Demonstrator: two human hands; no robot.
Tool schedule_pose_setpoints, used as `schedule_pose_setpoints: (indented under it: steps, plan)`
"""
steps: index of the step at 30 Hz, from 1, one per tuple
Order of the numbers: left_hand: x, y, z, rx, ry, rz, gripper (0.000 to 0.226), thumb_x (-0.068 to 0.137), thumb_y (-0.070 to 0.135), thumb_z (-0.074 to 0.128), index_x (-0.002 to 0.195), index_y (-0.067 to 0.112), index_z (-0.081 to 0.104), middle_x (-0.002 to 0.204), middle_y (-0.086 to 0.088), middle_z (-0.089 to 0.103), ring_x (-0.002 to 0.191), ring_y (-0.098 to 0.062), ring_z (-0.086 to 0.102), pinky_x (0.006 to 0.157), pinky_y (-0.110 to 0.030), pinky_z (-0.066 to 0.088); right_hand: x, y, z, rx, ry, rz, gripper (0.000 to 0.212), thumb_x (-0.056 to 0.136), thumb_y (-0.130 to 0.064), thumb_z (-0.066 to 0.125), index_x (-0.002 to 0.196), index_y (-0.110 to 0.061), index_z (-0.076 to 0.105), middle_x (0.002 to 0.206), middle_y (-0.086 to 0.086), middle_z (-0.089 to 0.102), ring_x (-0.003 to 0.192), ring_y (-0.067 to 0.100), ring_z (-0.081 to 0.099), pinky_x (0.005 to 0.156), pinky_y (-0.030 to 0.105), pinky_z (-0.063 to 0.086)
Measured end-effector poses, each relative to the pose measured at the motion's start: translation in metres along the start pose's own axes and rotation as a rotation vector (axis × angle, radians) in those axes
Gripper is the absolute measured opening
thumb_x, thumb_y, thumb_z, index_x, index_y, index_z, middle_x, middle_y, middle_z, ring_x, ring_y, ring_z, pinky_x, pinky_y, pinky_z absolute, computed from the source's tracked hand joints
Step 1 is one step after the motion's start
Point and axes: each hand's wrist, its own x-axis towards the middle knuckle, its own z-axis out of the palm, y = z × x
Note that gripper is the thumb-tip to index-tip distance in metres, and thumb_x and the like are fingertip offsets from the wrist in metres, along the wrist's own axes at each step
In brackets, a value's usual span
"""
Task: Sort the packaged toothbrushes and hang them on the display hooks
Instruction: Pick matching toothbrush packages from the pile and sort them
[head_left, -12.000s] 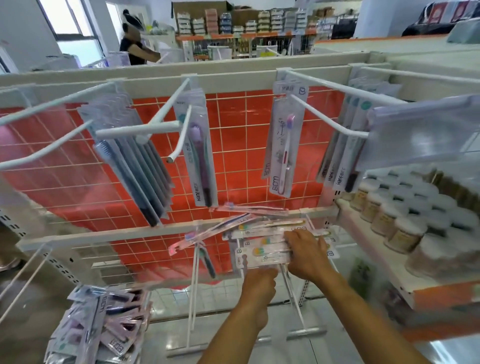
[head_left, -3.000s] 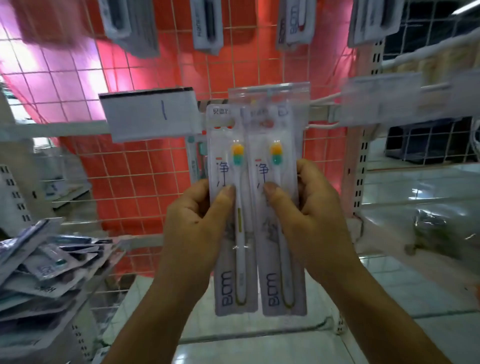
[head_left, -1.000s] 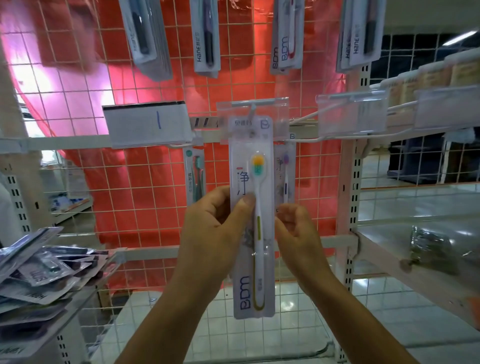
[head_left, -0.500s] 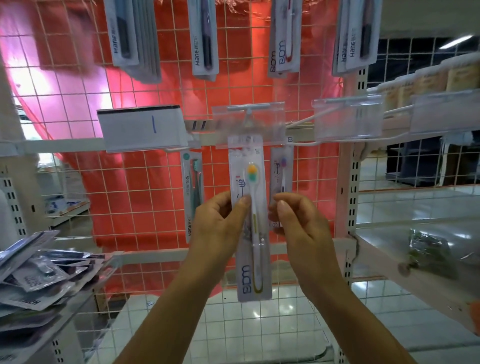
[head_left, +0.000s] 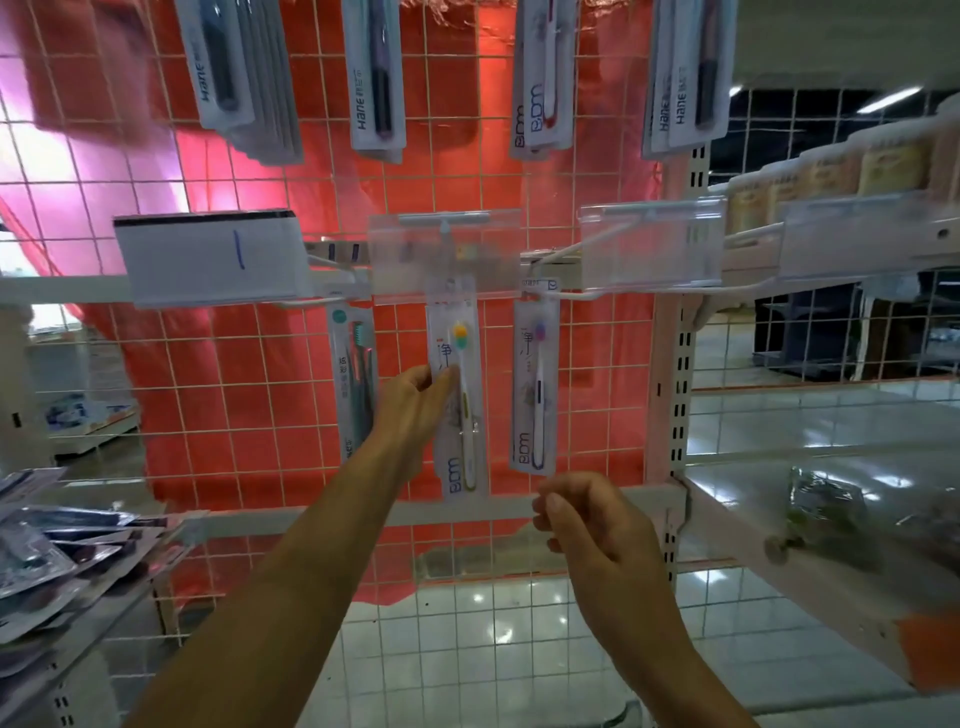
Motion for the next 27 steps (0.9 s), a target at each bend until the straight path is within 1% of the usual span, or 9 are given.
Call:
schedule_pose_setpoints:
  steps: [3, 7, 10, 12, 15, 19, 22, 24, 27]
  plan:
    - [0.014, -0.01, 0.002, 0.027, 0.004, -0.006, 0.057, 0.083, 0.046, 0.061, 0.103, -0.007, 0.06, 0.089, -0.014, 0.062, 0.08, -0.027, 0.058, 0.089, -0.059, 0.051, -0.003, 0.004, 0.003, -0.008, -0.04, 0.011, 0.015, 0.093, -0.018, 0.053, 0.089, -0.027, 0.064, 0.085, -0.01, 0.068, 0.082, 0.009, 0.064, 0.073, 0.029, 0.054]
    - [0.004, -0.012, -0.003, 0.138, 0.058, 0.053, 0.03, 0.094, 0.031, 0.056, 0.097, 0.003, 0.066, 0.088, -0.008, 0.066, 0.075, -0.019, 0.06, 0.068, -0.031, 0.053, -0.002, 0.004, 0.011, -0.044, -0.074, 0.011, 0.016, 0.093, -0.017, 0.054, 0.088, -0.029, 0.063, 0.084, -0.012, 0.068, 0.081, 0.004, 0.063, 0.071, 0.019, 0.051]
    - [-0.005, -0.02, -0.009, 0.218, 0.099, 0.12, 0.027, 0.091, 0.033, 0.06, 0.109, 0.014, 0.066, 0.097, 0.003, 0.07, 0.089, -0.014, 0.067, 0.083, -0.035, 0.056, 0.01, 0.002, 0.018, -0.189, -0.072, -0.032, 0.016, 0.094, -0.019, 0.054, 0.089, -0.033, 0.058, 0.086, -0.015, 0.064, 0.085, -0.003, 0.059, 0.072, 0.01, 0.047]
    - [-0.015, -0.019, -0.012, 0.277, 0.15, 0.124, 0.04, 0.09, 0.037, 0.062, 0.12, 0.011, 0.059, 0.109, 0.004, 0.065, 0.101, -0.015, 0.063, 0.09, -0.034, 0.052, 0.02, 0.001, 0.025, -0.303, -0.086, -0.058, 0.01, 0.095, -0.023, 0.052, 0.099, -0.031, 0.057, 0.098, -0.015, 0.061, 0.09, -0.001, 0.058, 0.08, 0.016, 0.049]
    - [-0.032, -0.013, -0.02, 0.454, 0.194, 0.129, 0.054, 0.089, 0.043, 0.061, 0.13, 0.01, 0.05, 0.121, -0.002, 0.058, 0.109, -0.018, 0.056, 0.093, -0.032, 0.047, 0.035, -0.003, 0.038, -0.429, -0.116, -0.097, 0.022, 0.095, -0.027, 0.052, 0.116, -0.023, 0.058, 0.107, -0.012, 0.057, 0.102, 0.006, 0.053, 0.089, 0.027, 0.048]
    - [-0.057, 0.003, -0.035, 0.672, 0.141, 0.109, 0.04, 0.09, 0.038, 0.061, 0.124, 0.018, 0.055, 0.116, 0.002, 0.06, 0.106, -0.017, 0.058, 0.091, -0.031, 0.047, 0.042, -0.019, 0.056, -0.523, -0.145, -0.088, 0.026, 0.096, -0.028, 0.051, 0.121, -0.023, 0.056, 0.109, -0.011, 0.057, 0.1, 0.003, 0.048, 0.082, 0.013, 0.036]
    - [-0.075, 0.024, -0.045, 0.806, 0.077, 0.093, 0.029, 0.091, 0.039, 0.06, 0.114, 0.023, 0.059, 0.104, 0.003, 0.065, 0.097, -0.017, 0.06, 0.085, -0.033, 0.05, 0.038, -0.034, 0.068, -0.66, -0.169, -0.092, 0.033, 0.088, -0.028, 0.053, 0.12, -0.021, 0.056, 0.108, -0.002, 0.063, 0.098, 0.017, 0.059, 0.084, 0.024, 0.046]
    - [-0.084, 0.041, -0.049, 0.948, -0.015, -0.025, 0.037, 0.095, 0.043, 0.05, 0.127, 0.024, 0.049, 0.118, 0.001, 0.06, 0.109, -0.017, 0.055, 0.091, -0.028, 0.044, 0.036, -0.052, 0.07, -0.716, -0.196, -0.066, 0.038, 0.082, -0.031, 0.053, 0.119, -0.02, 0.054, 0.103, 0.001, 0.066, 0.089, 0.02, 0.063, 0.073, 0.029, 0.054]
    - [-0.099, 0.067, -0.057, 1.053, -0.172, -0.13, 0.049, 0.098, 0.045, 0.039, 0.142, 0.029, 0.027, 0.138, 0.004, 0.047, 0.123, -0.016, 0.048, 0.097, -0.026, 0.038, 0.033, -0.087, 0.069, -0.855, -0.281, -0.005, 0.053, 0.069, -0.028, 0.064, 0.119, -0.014, 0.054, 0.099, 0.007, 0.069, 0.081, 0.018, 0.063, 0.059, 0.024, 0.054]
